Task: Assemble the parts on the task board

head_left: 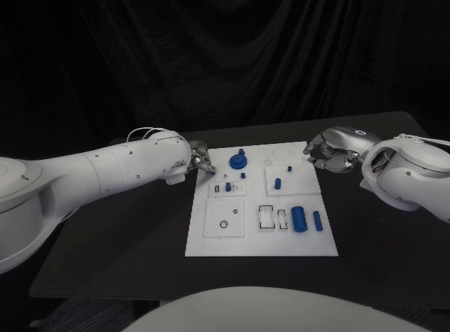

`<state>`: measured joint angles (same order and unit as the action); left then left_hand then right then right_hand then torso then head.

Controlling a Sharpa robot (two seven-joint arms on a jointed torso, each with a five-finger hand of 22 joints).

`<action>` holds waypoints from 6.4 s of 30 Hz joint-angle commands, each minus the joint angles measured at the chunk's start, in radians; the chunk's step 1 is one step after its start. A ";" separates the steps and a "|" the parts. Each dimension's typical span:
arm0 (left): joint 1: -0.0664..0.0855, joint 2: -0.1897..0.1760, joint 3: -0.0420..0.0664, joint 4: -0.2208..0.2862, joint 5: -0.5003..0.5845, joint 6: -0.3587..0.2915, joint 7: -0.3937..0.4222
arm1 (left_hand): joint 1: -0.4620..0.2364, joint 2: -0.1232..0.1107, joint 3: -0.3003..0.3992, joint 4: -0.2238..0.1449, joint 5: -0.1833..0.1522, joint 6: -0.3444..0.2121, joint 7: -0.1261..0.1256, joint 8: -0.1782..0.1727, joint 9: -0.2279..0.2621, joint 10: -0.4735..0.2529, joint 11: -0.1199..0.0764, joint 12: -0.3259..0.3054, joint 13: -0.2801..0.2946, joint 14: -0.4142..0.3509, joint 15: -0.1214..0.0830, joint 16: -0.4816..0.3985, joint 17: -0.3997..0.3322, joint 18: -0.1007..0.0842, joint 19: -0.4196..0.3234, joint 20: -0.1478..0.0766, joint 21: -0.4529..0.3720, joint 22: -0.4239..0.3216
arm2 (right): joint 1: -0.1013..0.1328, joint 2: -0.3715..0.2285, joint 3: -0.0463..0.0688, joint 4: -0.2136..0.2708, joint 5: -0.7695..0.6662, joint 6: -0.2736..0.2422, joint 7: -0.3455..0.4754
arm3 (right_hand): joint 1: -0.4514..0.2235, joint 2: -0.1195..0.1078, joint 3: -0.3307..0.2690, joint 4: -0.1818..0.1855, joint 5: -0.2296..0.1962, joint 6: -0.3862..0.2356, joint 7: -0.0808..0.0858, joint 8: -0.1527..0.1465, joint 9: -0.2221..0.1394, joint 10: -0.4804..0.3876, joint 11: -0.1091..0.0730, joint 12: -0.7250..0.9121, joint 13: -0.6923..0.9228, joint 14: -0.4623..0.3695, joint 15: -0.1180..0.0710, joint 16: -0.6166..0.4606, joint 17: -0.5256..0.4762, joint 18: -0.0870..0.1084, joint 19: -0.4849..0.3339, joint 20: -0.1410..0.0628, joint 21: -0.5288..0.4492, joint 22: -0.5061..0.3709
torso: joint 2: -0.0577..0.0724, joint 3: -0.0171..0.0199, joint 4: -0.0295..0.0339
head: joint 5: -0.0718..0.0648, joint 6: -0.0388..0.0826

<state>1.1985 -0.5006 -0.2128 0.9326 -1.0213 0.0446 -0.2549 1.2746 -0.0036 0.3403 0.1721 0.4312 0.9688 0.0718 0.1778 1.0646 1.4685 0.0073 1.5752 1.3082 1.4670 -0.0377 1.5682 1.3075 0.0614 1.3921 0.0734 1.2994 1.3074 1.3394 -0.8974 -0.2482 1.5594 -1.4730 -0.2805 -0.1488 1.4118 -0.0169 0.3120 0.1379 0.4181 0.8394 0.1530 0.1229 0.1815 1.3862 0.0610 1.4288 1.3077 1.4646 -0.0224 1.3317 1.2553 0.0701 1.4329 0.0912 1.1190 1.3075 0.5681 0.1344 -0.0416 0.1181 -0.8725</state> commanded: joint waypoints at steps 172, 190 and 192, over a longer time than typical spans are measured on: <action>-0.044 -0.205 0.001 0.347 -0.224 -0.662 0.289 | -0.380 0.178 -0.517 0.119 -0.325 -0.070 -0.015 0.296 0.272 0.102 -0.011 -0.004 0.263 0.104 -0.008 0.003 0.263 -0.009 0.049 -0.005 0.074 0.195 | -0.011 -0.023 0.001 0.001 0.024 0.035 -0.036 | -0.002 -0.010 0.015 -0.001 0.006 0.010 -0.001 -0.008 -0.003 -0.012 0.002 -0.008 0.020 0.010 0.008 -0.012 -0.009 0.022 -0.010 -0.002 -0.017 0.139 | 0.001 -0.0011 0.0003 | 0.016 0.000; -0.042 -0.115 0.001 0.259 -0.409 -0.441 0.570 | 0.359 -0.020 -0.128 0.056 -0.315 -0.333 0.008 -0.117 -0.228 -0.911 0.101 -1.161 -0.538 -0.390 0.073 -0.348 -0.319 0.036 -0.185 0.070 -0.114 0.134 | -0.011 -0.028 0.001 0.001 0.024 0.027 -0.030 | -0.004 -0.010 0.016 -0.001 0.006 0.010 -0.001 -0.008 -0.003 -0.012 0.002 -0.008 0.020 0.011 0.008 -0.012 -0.008 0.022 -0.009 -0.002 -0.016 0.139 | 0.002 -0.0004 0.0007 | 0.010 0.000; -0.042 -0.103 0.001 0.244 -0.447 -0.435 0.564 | 0.357 -0.039 -0.129 0.033 -0.312 -0.328 -0.048 -0.115 -0.333 -0.948 0.078 -1.220 -0.635 -0.339 0.053 -0.348 -0.329 0.034 -0.150 0.057 -0.099 0.136 | -0.011 -0.028 0.001 0.001 0.024 0.027 -0.030 | -0.004 -0.010 0.016 -0.001 0.006 0.010 -0.001 -0.008 -0.003 -0.012 0.002 -0.008 0.020 0.011 0.008 -0.012 -0.008 0.022 -0.009 -0.002 -0.016 0.139 | 0.002 0.0005 -0.0003 | 0.008 0.000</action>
<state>1.1543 -0.6101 -0.2128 1.1861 -1.3644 -0.4572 0.2588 1.6311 -0.0347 0.2109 0.2141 0.1177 0.6399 0.0417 0.0635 0.7680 0.5317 0.0909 0.3759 0.7073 1.1080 0.0210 1.2181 0.9822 0.1007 1.2291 0.1348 1.1944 1.3074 1.3306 -0.9243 -0.2483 1.5585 -1.4471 -0.2495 -0.1702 1.4117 -0.0169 0.3230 0.1377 0.4214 0.8428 0.1494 0.1190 0.1796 1.3791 0.0609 1.4252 1.3077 1.4648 -0.0226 1.3241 1.2475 0.0861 1.4294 0.0876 1.1058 1.3073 0.5702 0.1339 -0.0413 0.1278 -0.8725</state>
